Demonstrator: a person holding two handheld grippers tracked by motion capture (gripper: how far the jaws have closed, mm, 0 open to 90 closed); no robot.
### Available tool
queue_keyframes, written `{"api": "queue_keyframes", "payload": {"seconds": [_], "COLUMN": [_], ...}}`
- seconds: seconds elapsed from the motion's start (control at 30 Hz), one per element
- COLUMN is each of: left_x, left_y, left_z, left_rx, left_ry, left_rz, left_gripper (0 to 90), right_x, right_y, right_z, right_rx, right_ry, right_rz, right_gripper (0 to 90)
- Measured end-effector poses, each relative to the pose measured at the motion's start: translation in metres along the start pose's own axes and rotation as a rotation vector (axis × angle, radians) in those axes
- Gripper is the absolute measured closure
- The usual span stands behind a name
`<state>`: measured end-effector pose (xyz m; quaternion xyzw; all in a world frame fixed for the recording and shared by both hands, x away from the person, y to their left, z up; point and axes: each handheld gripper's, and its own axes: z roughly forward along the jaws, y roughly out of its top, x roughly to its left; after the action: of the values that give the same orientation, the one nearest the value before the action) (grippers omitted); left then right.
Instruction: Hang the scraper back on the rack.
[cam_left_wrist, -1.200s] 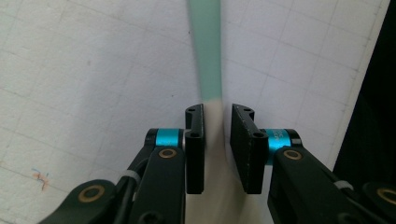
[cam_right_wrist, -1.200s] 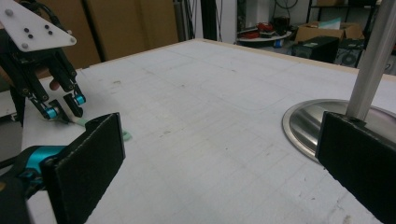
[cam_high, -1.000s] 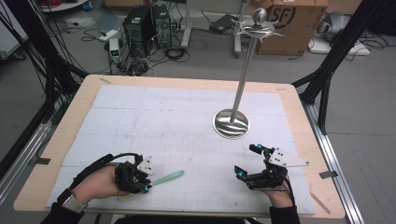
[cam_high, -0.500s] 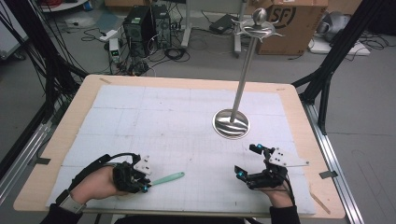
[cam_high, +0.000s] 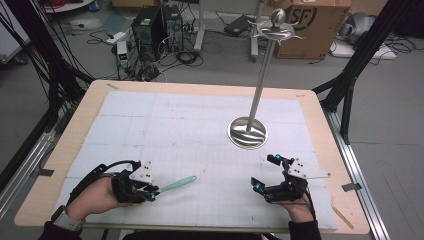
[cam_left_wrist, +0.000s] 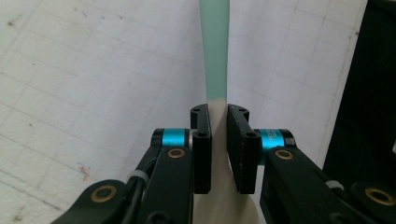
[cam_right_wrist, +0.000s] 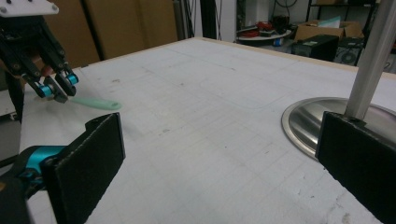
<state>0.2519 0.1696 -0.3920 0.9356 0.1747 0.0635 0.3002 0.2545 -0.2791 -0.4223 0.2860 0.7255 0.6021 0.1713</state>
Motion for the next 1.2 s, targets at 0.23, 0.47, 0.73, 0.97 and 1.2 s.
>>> {"api": "queue_keyframes", "payload": {"seconds": [0.23,0.47,0.73,0.97,1.2], "left_x": [0.001,0.004,0.007,0.011,0.015], "left_y": [0.002,0.004,0.014,0.021,0.029], "left_z": [-0.005,-0.007,-0.007,-0.008,-0.008], "left_rx": [-0.061,-0.157,-0.225,-0.315,-0.400], "left_ry": [-0.001,0.001,0.064,0.098,0.106], "left_rz": [-0.021,-0.063,-0.087,-0.127,-0.154], "left_gripper": [80.6,80.6,80.6,80.6,80.6], "right_x": [0.000,-0.001,-0.001,0.000,-0.001], "right_y": [0.000,0.000,0.000,0.000,0.001], "right_z": [-0.001,-0.003,-0.003,-0.003,-0.003], "right_rx": [-0.004,-0.007,-0.007,-0.010,-0.011], "right_ry": [-0.002,-0.006,-0.004,-0.004,-0.003], "right_rz": [0.003,0.003,0.004,0.008,0.007], "right_gripper": [0.2,0.2,0.2,0.2,0.2]}}
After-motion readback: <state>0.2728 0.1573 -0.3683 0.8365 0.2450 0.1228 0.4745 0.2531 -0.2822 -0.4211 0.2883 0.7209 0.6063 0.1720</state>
